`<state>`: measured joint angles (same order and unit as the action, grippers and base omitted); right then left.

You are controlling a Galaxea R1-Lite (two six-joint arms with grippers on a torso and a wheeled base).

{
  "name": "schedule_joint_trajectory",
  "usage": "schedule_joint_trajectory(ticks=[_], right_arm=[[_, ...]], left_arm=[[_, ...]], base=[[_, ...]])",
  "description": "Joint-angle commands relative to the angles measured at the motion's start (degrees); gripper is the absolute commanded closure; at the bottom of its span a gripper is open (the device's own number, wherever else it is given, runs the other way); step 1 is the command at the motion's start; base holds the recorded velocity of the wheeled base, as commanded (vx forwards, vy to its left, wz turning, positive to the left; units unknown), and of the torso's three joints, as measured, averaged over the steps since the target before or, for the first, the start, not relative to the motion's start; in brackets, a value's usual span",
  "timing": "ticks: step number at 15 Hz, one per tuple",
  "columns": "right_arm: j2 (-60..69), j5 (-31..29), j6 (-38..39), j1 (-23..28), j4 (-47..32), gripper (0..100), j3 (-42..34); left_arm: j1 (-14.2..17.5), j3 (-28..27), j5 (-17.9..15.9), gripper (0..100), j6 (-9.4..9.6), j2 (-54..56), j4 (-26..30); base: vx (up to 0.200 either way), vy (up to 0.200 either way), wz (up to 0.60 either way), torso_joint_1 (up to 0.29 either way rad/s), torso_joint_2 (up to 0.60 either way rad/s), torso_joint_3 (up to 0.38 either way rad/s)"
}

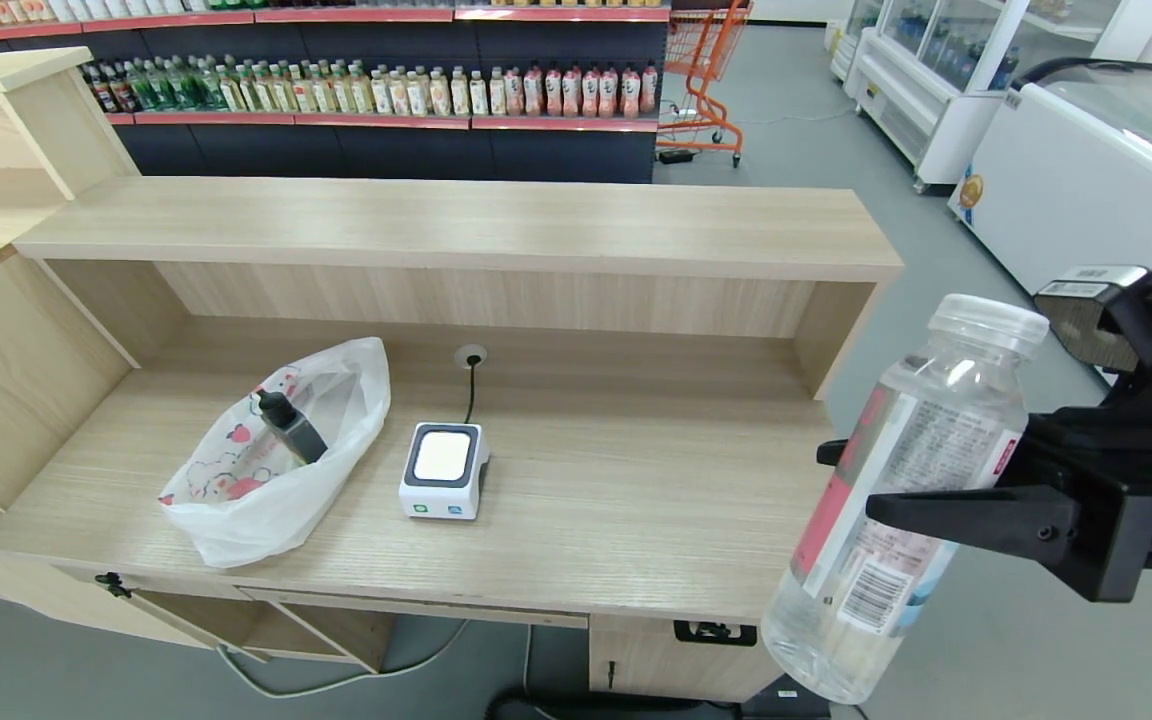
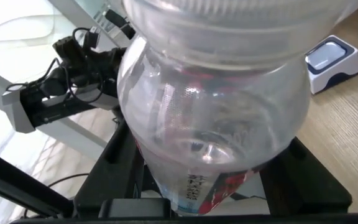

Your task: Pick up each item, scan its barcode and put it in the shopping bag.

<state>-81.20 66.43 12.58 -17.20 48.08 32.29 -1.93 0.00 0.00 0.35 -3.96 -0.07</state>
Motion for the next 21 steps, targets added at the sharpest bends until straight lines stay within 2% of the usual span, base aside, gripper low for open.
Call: schedule_joint_trajectory(ticks=[1,12,21], right_arm=[[-0.89,0.02,-0.01,-0.11,0.08,100,0.4],[-0.71,0.19,2.89,-2.93,0.0,100,0.14],[-1.15,0.11,3.06,-3.1,-0.53,100,-1.0]], left_arm=[[-0.01,0.0,0.0,0,0.0,0.01,-0.01],[-0.01,0.0,0.0,0,0.0,-0.08,-0.01],[-0.01,0.0,0.0,0,0.0,-0.08,-0.01]], base=[[0.0,0.0,0.0,0.0,0.0,0.0],[0.0,0.0,0.0,0.0,0.0,0.0],[0.0,0.0,0.0,0.0,0.0,0.0]])
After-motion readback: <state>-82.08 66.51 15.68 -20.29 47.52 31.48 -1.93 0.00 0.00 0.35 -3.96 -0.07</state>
